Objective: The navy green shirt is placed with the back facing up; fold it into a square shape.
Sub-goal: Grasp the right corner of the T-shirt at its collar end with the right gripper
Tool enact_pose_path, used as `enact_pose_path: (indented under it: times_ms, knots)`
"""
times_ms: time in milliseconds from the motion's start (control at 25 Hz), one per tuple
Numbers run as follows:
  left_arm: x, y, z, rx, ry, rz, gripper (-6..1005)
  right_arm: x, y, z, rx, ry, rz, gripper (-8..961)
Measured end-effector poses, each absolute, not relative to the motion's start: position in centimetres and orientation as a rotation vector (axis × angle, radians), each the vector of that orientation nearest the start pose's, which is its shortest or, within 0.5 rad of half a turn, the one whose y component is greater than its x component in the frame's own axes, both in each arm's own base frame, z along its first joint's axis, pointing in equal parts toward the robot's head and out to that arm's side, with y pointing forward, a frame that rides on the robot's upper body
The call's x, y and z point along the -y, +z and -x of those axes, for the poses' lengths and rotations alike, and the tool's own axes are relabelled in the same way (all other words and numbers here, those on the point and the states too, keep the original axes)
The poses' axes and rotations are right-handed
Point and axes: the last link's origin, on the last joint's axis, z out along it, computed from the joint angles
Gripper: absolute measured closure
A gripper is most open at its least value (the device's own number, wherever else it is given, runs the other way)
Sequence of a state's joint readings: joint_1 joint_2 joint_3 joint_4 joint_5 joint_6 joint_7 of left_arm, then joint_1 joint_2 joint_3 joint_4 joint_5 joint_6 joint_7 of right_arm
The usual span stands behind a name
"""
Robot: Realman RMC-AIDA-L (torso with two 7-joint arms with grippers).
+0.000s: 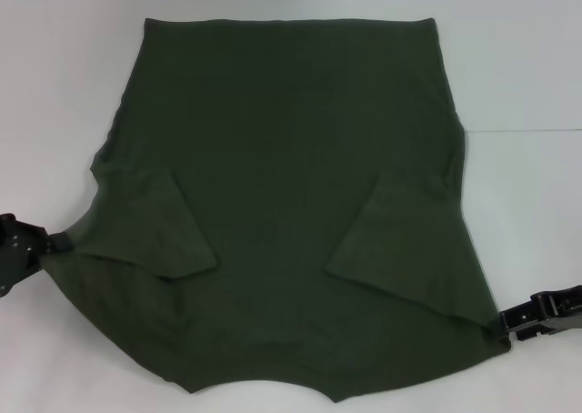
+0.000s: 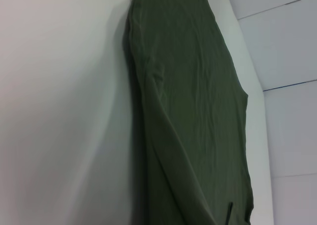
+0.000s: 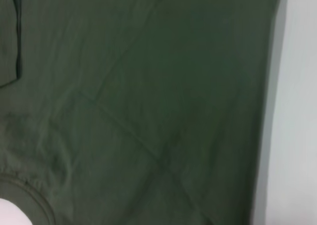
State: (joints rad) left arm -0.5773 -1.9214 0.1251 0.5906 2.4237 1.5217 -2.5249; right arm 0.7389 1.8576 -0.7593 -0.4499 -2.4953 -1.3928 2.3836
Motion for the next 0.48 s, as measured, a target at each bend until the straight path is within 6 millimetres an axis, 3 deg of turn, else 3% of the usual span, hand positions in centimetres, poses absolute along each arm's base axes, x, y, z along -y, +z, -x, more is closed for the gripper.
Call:
enact_pose_path:
  times_ms: [480]
  knots:
    - [-34.2,8.8,34.0,-2.556,1.032,-1.988,996,-37.3,1.7,-30.2,-1.801,-0.057,2.303,354]
